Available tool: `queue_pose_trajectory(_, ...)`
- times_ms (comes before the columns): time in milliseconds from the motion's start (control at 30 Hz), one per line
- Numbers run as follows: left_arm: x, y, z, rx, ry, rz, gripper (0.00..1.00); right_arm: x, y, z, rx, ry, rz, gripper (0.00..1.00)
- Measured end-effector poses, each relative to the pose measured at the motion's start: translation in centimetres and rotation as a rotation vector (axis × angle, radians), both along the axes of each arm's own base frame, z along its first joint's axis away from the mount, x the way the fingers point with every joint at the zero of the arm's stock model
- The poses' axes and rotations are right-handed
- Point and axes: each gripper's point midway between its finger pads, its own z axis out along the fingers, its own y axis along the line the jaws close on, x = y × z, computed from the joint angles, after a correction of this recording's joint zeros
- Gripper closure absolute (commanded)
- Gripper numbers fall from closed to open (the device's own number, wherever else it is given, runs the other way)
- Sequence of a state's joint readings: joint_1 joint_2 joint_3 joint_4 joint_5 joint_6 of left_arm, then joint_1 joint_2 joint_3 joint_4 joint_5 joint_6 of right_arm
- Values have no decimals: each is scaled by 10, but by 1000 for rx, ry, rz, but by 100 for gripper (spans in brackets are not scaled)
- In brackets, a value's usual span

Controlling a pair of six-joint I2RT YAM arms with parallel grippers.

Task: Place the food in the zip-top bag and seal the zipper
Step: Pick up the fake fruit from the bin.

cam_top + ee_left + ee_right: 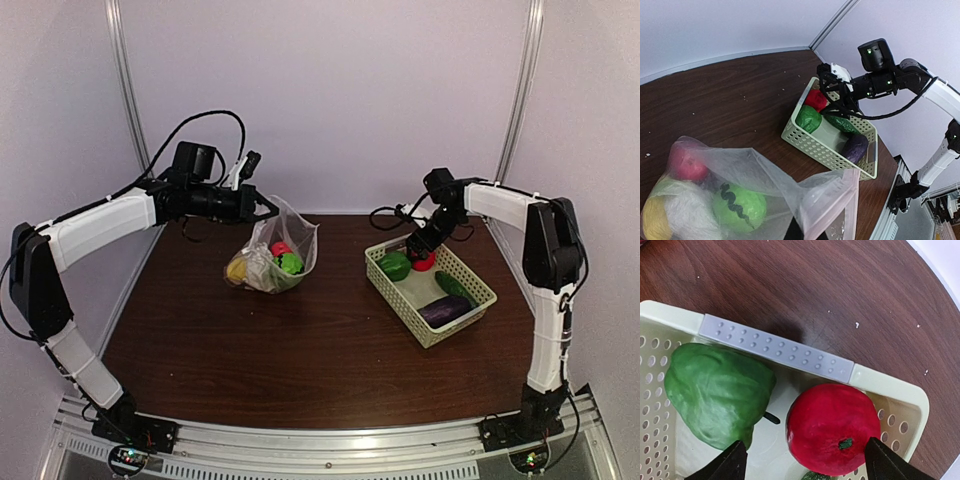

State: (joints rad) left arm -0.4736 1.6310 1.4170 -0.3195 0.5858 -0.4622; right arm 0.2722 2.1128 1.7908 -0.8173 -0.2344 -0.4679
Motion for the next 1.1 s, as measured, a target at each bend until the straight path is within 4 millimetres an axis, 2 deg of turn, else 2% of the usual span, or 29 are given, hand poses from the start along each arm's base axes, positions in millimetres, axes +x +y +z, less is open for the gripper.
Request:
queue_pose_trajectory(300, -1, -1, 0, 0, 1, -2, 100, 5, -9, -13, -48, 4, -8, 8)
queue_pose_trajectory(433, -1, -1, 0, 0, 1, -3, 100, 3, -11, -25, -70, 28, 0, 8)
queue_pose_trajectory(567, -2, -2, 0, 0, 2, -6, 100, -1, -13, -34, -82, 41, 2, 14)
queue_pose_trajectory(767, -1, -3, -3, 2, 8, -8, 100, 1, -11, -37, -63, 18, -5, 8)
queue_pose_trajectory(967, -3, -5, -4, 4, 11, -14, 100, 7, -6, -32, -26, -11, -15, 18)
queue_pose_trajectory(1033, -4, -5, -4, 4, 11, -15, 100, 10, -5, -31, -17, -21, -21, 27)
queue_pose_trajectory(1100, -4, -6, -5, 5, 12, -16, 100, 12, -4, -29, -11, -28, -27, 32)
